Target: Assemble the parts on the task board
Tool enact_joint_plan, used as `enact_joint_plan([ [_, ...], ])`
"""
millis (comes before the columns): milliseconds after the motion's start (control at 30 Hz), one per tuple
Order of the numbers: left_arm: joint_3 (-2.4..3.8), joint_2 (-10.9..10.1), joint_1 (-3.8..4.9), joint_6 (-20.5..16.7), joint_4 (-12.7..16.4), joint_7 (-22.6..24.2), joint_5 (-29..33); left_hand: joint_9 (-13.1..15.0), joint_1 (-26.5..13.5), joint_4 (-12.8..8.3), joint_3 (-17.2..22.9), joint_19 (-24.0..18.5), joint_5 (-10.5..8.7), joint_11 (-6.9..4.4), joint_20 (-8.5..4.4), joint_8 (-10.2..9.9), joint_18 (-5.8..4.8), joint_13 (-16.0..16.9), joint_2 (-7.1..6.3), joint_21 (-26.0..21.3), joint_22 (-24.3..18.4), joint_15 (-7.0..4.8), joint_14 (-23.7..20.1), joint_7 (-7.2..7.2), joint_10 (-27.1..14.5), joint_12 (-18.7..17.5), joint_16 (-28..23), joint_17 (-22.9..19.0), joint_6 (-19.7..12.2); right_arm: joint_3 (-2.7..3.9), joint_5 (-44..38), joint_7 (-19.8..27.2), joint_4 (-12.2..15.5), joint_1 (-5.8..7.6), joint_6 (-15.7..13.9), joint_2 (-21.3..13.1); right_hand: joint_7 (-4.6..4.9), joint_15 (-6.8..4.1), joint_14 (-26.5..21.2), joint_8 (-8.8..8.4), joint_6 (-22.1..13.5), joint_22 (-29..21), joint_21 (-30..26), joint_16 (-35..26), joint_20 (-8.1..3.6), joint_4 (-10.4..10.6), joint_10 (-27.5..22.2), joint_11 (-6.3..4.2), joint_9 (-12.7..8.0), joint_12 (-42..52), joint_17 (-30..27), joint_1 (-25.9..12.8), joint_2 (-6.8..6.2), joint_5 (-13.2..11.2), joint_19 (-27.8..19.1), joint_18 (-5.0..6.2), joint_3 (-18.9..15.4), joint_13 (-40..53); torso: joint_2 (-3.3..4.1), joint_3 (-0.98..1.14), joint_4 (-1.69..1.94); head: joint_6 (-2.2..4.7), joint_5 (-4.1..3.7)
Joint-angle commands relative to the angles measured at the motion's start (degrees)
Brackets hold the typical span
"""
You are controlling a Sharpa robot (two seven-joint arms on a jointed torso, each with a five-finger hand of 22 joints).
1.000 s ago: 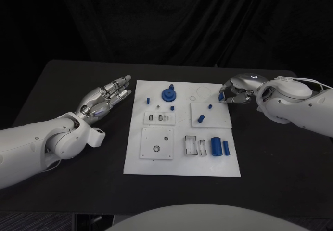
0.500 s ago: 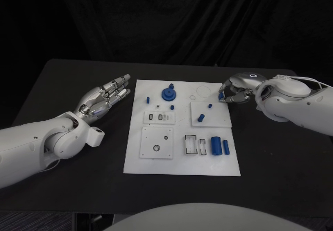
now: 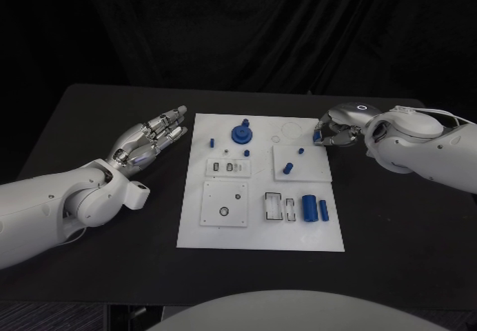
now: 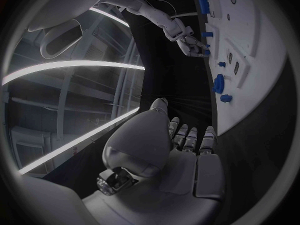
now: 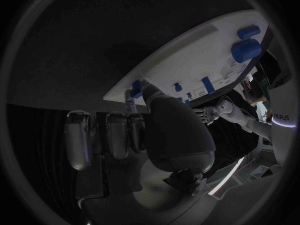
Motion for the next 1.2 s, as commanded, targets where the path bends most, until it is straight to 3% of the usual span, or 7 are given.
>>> enact_joint_plan([
  [33,0.04,0.08,-0.12,0.78,0.06,2.88,0.16,0.06,0.45,-0.1,0.31,-0.04,0.23,0.5,0.33,0.14,1.06,-0.03,-0.07,0.07,0.07,0.32,-0.02,0.23,0.1,-0.17,-0.21,-0.09,-0.05,0.04,-0.14,-0.71,-0.03,-0.18,-0.72,-0.02,-0.18,-0.48,6.04,0.56,1.19,14.34,-0.27,0.16,-0.49,-0.04,5.94,-0.47,0.33,0.15,15.09,0.73,0.22,0.4,4.68,-0.36,0.41,15.09,0.01,-0.02,0.02,-0.09,0.07],
  [267,0.04,0.16,-0.15,0.88,0.02,2.91,0.16,0.06,0.47,-0.16,0.41,-0.03,0.24,0.74,0.38,0.14,1.06,-0.03,-0.09,0.07,0.07,0.37,-0.02,0.24,0.12,-0.17,-0.21,-0.09,-0.05,0.03,-0.14,1.03,0.55,-0.25,-3.98,-0.51,-1.06,-1.04,6.04,1.7,3.88,14.35,-0.26,0.16,-1.02,-0.73,5.94,-1.17,1.37,0.15,15.09,1.74,0.99,1.87,4.7,-0.36,0.84,15.09,0.0,0.01,0.04,-0.24,0.22],
  [633,0.04,0.07,-0.21,0.91,0.03,2.91,0.16,0.06,0.47,-0.18,0.44,-0.03,0.24,0.78,0.4,0.14,1.06,-0.03,-0.08,0.07,0.07,0.38,-0.02,0.24,0.12,-0.16,-0.21,-0.09,-0.08,0.1,-0.14,2.08,4.0,-0.26,-8.63,-2.26,-1.08,-1.32,6.04,2.25,5.35,14.44,-0.05,0.16,-1.37,-1.24,5.94,-1.35,2.12,0.15,15.09,2.15,0.89,3.68,4.86,-0.43,0.81,15.09,0.0,-0.01,0.0,-0.48,0.64],
  [767,0.04,-0.07,-0.22,0.79,0.13,2.85,0.16,0.06,0.48,-0.2,0.46,-0.02,0.23,0.82,0.41,0.15,1.05,-0.02,-0.09,0.08,0.08,0.39,-0.02,0.23,0.14,-0.11,-0.21,-0.09,-0.02,0.22,-0.14,1.91,6.6,0.21,-10.15,-3.29,-0.94,-1.32,6.04,2.34,5.73,14.49,0.07,0.16,-1.41,-1.38,5.94,-1.29,2.35,0.15,15.09,2.25,0.76,4.51,4.94,-0.47,0.79,15.09,0.01,0.02,-0.02,-0.4,0.73],
  [933,0.04,-0.12,-0.22,0.82,0.24,3.01,0.16,0.09,0.49,-0.29,0.53,0.01,0.25,0.73,0.46,0.19,1.06,0.01,-0.21,0.11,0.1,0.38,-0.02,0.54,0.21,-0.01,-0.21,-0.09,0.17,0.3,-0.14,1.01,12.03,2.04,-10.43,-4.54,-0.76,-1.26,6.04,2.51,6.22,14.48,0.05,0.16,-1.4,-1.3,5.94,-1.18,2.57,0.15,15.09,2.07,0.68,4.84,4.93,-0.46,0.68,15.09,0.0,0.04,0.06,-0.38,0.47],
  [1100,0.04,-0.1,-0.22,0.79,0.42,3.15,0.16,0.12,0.52,-0.37,0.57,0.04,0.23,0.68,0.49,0.22,1.07,0.03,-0.28,0.13,0.12,0.35,-0.02,0.64,0.3,0.11,-0.21,-0.09,0.33,0.3,-0.13,-0.14,17.99,3.07,-8.05,-4.57,-0.83,-1.24,6.04,2.56,6.44,14.45,-0.04,0.16,-1.39,-1.66,5.94,-1.19,2.76,0.15,15.09,2.45,0.67,5.38,4.87,-0.44,0.84,15.09,-0.03,0.01,0.04,-0.3,0.24],
  [1200,0.04,-0.05,-0.22,0.83,0.37,3.16,0.16,0.12,0.52,-0.37,0.57,0.04,0.23,0.68,0.49,0.22,1.07,0.03,-0.28,0.13,0.12,0.35,-0.02,0.64,0.3,0.11,-0.21,-0.09,0.33,0.24,-0.13,-0.73,20.57,2.87,-5.78,-3.21,-0.72,-1.21,6.04,2.6,6.64,14.41,-0.13,0.16,-1.38,-1.94,5.94,-1.13,2.91,0.15,15.09,2.68,0.66,5.81,4.82,-0.41,0.95,15.09,-0.1,-0.11,-0.1,-0.47,0.31],
])
